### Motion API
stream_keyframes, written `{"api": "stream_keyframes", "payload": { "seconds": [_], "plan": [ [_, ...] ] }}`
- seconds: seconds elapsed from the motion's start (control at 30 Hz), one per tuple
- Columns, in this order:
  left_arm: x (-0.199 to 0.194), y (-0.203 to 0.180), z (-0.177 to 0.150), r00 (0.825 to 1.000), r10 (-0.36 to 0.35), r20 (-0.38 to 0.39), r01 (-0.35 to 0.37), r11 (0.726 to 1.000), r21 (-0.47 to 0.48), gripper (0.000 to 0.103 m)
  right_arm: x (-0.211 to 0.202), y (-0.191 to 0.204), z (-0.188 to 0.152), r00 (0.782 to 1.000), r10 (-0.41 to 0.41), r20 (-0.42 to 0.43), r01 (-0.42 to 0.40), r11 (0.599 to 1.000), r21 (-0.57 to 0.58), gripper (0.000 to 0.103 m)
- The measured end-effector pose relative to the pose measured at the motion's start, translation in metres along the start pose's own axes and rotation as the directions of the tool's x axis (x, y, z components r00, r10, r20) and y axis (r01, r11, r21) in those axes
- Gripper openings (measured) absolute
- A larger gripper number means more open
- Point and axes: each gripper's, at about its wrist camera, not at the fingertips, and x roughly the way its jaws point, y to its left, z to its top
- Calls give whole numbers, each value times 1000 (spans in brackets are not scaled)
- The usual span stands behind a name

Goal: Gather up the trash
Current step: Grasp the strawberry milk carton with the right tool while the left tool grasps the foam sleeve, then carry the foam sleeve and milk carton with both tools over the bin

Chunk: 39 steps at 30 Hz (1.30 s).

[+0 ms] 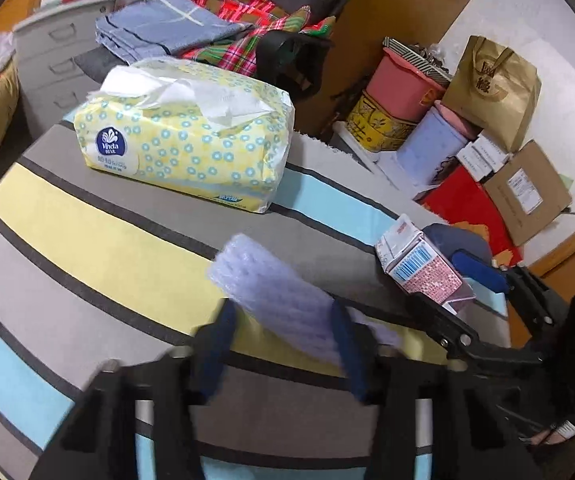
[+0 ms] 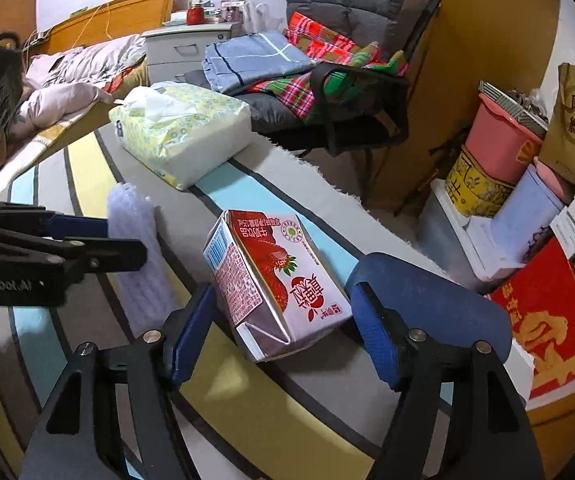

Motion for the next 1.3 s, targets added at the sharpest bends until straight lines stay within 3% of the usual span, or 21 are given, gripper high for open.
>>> {"api": "stream_keyframes", "payload": {
  "seconds": [0.2,0.3,0.53,0.7,0.9,1.3],
  "plan": [
    [-5,4,-3,998,-55,-12,55,998,2,26,6,5,-4,999,-44,-19,44,999,22,69],
    [-8,6,-5,996,-86,-12,86,996,-5,22,4,6,-7,999,-41,-13,41,998,47,39],
    [-14,-3,-10,990,-141,-25,142,990,17,17,-15,11,-16,999,8,36,-12,993,115,39],
    [-22,-19,-18,986,-162,-38,164,985,61,17,-31,11,-32,998,-37,49,29,986,165,39],
    [-31,-36,-34,979,-200,-48,203,975,90,17,-56,3,-56,996,-45,76,23,963,267,39],
    [-66,-99,-82,973,-225,-44,229,940,255,17,-120,0,-104,981,-132,143,60,903,425,39]
  ]
}}
